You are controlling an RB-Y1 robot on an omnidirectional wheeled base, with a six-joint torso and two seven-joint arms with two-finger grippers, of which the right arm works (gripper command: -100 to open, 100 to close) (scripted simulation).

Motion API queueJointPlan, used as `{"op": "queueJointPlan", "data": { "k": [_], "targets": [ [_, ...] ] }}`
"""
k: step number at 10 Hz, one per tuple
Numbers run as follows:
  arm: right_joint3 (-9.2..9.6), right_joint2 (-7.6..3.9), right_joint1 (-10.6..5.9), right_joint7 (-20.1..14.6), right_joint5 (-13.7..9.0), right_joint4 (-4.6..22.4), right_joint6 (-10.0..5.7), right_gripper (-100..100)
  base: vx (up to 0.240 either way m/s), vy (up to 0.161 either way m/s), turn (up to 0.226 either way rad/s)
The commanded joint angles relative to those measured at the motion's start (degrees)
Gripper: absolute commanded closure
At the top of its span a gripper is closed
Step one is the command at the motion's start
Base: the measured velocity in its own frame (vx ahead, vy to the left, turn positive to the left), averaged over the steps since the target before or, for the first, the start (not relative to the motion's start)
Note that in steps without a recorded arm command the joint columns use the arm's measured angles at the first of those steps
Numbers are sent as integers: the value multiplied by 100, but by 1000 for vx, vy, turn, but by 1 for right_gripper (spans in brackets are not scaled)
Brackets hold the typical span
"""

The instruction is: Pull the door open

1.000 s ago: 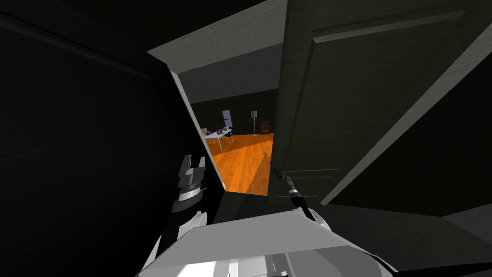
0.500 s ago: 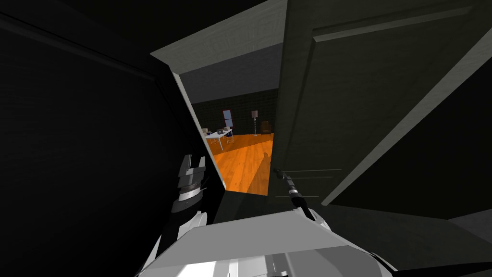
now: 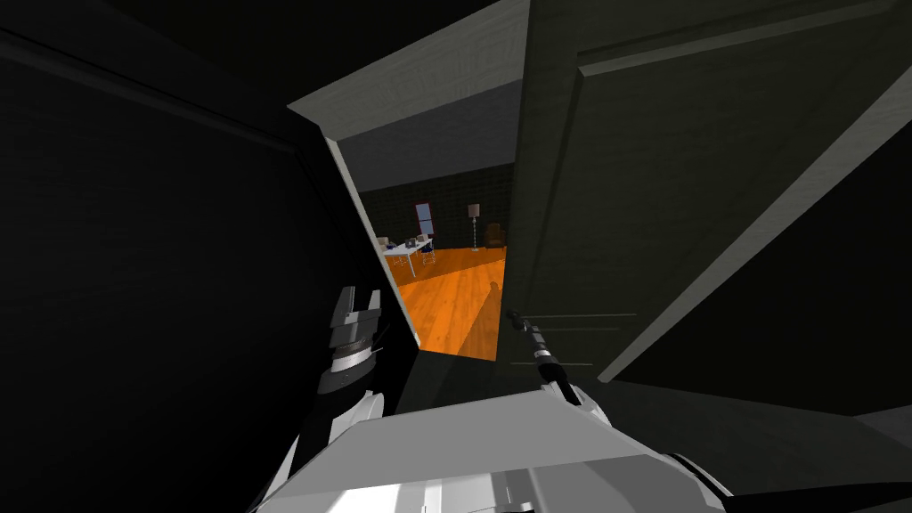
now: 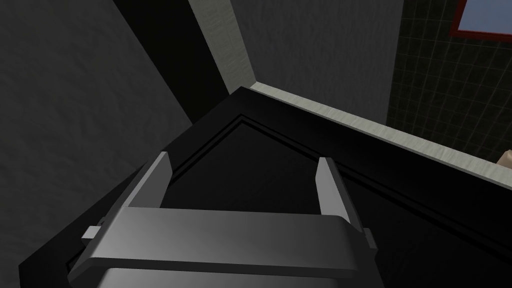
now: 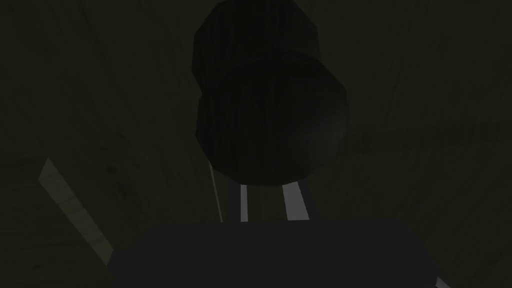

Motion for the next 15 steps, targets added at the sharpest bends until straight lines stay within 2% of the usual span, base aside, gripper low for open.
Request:
{"op": "queueJointPlan", "data": {
  "k": [1, 2, 5, 7, 10, 11, 13, 14, 15],
  "targets": [
    [145, 139, 46, -59, 48, -229, 38, 100, -15, -1, 3],
    [199, 132, 24, -298, -53, -212, 45, 100, -29, -14, 20],
    [199, 132, 24, -298, -53, -212, 45, 100, -13, -5, 8],
    [307, 118, -19, -709, -254, -178, 60, 100, -38, -7, 84],
    [307, 118, -19, -777, -254, -178, 60, 100, -18, -19, -5],
    [361, 111, -41, -1016, -355, -161, 67, 100, -20, -7, 49],
    [361, 111, -41, -1016, -355, -161, 67, 100, -27, -3, 21],
    [414, 104, -62, -1255, -454, -145, 75, 100, -31, -8, 62],
    [414, 104, -62, -1255, -454, -145, 75, 100, -18, -12, 19]
  ]
}}
